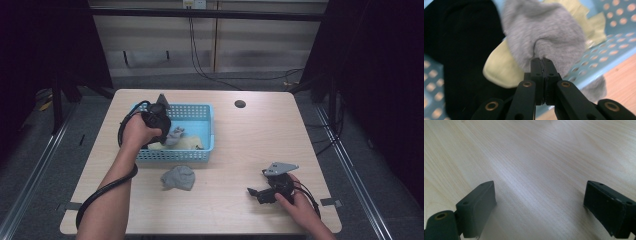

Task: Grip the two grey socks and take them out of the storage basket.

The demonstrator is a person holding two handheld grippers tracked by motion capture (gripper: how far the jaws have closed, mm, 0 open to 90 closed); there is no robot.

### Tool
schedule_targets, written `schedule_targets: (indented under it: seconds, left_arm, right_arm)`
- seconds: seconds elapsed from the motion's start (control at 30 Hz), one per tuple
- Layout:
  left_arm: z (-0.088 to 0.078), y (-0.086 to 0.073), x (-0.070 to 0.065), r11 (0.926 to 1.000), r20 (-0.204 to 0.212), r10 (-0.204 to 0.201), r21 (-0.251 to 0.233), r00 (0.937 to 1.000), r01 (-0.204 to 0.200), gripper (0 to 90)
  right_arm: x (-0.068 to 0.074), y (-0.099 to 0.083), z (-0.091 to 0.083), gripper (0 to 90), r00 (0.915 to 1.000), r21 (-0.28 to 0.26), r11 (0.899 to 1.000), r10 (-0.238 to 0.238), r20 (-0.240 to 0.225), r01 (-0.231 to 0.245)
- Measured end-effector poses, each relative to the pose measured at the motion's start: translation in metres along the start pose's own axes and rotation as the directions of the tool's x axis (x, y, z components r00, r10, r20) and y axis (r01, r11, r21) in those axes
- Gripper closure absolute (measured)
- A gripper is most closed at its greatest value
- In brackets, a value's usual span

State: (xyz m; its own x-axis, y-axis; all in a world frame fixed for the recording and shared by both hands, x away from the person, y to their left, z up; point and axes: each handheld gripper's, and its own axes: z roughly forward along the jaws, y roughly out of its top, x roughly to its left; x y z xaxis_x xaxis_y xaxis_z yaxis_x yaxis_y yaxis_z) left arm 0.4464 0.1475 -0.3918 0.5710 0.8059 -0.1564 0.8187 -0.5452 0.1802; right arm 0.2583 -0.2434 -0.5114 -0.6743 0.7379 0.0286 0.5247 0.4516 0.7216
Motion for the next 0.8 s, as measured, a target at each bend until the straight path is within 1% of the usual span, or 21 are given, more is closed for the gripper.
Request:
schedule_targets:
  seconds: [0.07, 0.1, 0.13, 0.17, 0.23, 0.3, 0.33, 0.37, 0.4, 0.43, 0.47, 0.5, 0.53, 0.6, 0.63, 0.67, 0.7, 0.73, 0.77, 0.8]
  left_arm:
    - [-0.002, -0.003, 0.005, 0.9999, -0.004, -0.003, -0.016, 1.0000, 0.003, 88.1]
    - [-0.002, -0.003, 0.005, 0.9999, -0.004, -0.003, -0.016, 1.0000, 0.003, 84.9]
    - [0.000, -0.005, 0.008, 0.9975, -0.029, -0.014, -0.070, 0.9995, 0.012, 74.2]
    - [0.001, -0.004, 0.010, 0.9946, -0.036, -0.022, -0.103, 0.9991, 0.018, 69.1]
    - [0.005, -0.002, 0.011, 0.9893, -0.035, -0.044, -0.141, 0.9984, 0.038, 61.2]
    - [0.012, 0.001, 0.010, 0.9876, -0.030, -0.058, -0.148, 0.9979, 0.052, 53.9]
    - [0.012, 0.001, 0.010, 0.9876, -0.030, -0.058, -0.148, 0.9979, 0.052, 51.9]
    - [0.021, 0.005, 0.008, 0.9883, -0.029, -0.059, -0.142, 0.9978, 0.054, 47.5]
    - [0.026, 0.007, 0.008, 0.9884, -0.025, -0.056, -0.143, 0.9981, 0.052, 43.9]
    - [0.031, 0.008, 0.007, 0.9856, -0.022, -0.071, -0.155, 0.9972, 0.067, 40.0]
    - [0.034, 0.009, 0.007, 0.9855, -0.027, -0.073, -0.155, 0.9970, 0.068, 37.4]
    - [0.034, 0.009, 0.007, 0.9855, -0.027, -0.073, -0.155, 0.9970, 0.068, 36.1]
    - [0.046, 0.012, 0.008, 0.9836, -0.015, -0.094, -0.156, 0.9955, 0.090, 34.3]
    - [0.052, 0.013, 0.008, 0.9857, -0.018, -0.098, -0.140, 0.9951, 0.094, 33.7]
    - [0.058, 0.014, 0.007, 0.9856, -0.020, -0.107, -0.133, 0.9940, 0.104, 33.0]
    - [0.062, 0.015, 0.006, 0.9876, -0.023, -0.104, -0.121, 0.9944, 0.100, 32.7]
    - [0.062, 0.015, 0.006, 0.9876, -0.023, -0.104, -0.121, 0.9944, 0.100, 33.4]
    - [0.068, 0.017, 0.004, 0.9892, -0.024, -0.096, -0.113, 0.9950, 0.093, 35.2]
    - [0.068, 0.017, 0.004, 0.9892, -0.024, -0.096, -0.113, 0.9950, 0.093, 38.6]
    - [0.071, 0.018, 0.000, 0.9940, -0.032, -0.071, -0.086, 0.9970, 0.068, 48.2]
  right_arm:
    - [0.000, 0.000, 0.000, 10.0, 1.0000, 0.002, 1.000, 0.000, 0.002, 0.000]
    - [0.000, 0.000, 0.000, 10.1, 1.0000, 0.001, 1.000, 0.000, 0.002, 0.000]
    - [0.000, 0.000, 0.000, 10.1, 1.0000, 0.000, 1.000, 0.000, 0.000, 0.000]
    - [0.000, 0.000, 0.000, 10.0, 1.0000, 0.000, 1.000, 0.000, 0.000, 0.000]
    - [0.000, 0.000, 0.000, 10.0, 1.0000, 0.000, 1.000, 0.000, 0.000, 0.000]
    - [0.000, 0.000, 0.000, 10.1, 1.0000, 0.002, 1.000, 0.000, 0.002, 0.000]
    - [0.000, 0.000, 0.000, 10.1, 1.0000, 0.002, 1.000, 0.000, 0.002, 0.000]
    - [0.000, 0.000, 0.000, 10.0, 1.0000, 0.003, 1.000, 0.000, 0.003, 0.000]
    - [0.000, 0.000, 0.000, 10.1, 1.0000, 0.002, 1.000, 0.000, 0.001, 0.000]
    - [0.000, 0.000, 0.000, 10.1, 1.0000, 0.003, 1.000, 0.002, 0.000, -0.002]
    - [0.000, 0.000, 0.000, 10.1, 1.0000, 0.003, 1.000, 0.003, 0.000, -0.003]
    - [0.000, 0.000, 0.000, 10.1, 1.0000, 0.003, 1.000, 0.003, 0.000, -0.003]
    - [0.000, 0.000, 0.000, 10.1, 1.0000, 0.003, 1.000, 0.004, -0.001, -0.004]
    - [0.000, 0.000, 0.000, 10.1, 1.0000, 0.002, 1.000, 0.003, -0.001, -0.003]
    - [0.000, 0.000, 0.000, 10.1, 1.0000, 0.003, 1.000, 0.003, -0.001, -0.003]
    - [0.000, 0.000, 0.000, 10.1, 1.0000, 0.002, 1.000, 0.003, -0.001, -0.003]
    - [0.000, 0.000, 0.000, 10.1, 1.0000, 0.002, 1.000, 0.003, -0.001, -0.003]
    - [0.000, 0.000, 0.000, 10.1, 1.0000, 0.003, 1.000, 0.003, -0.001, -0.003]
    - [0.000, 0.000, 0.000, 10.1, 1.0000, 0.002, 1.000, 0.002, 0.000, -0.002]
    - [0.000, 0.000, 0.000, 10.1, 1.0000, 0.003, 1.000, 0.003, -0.001, -0.003]
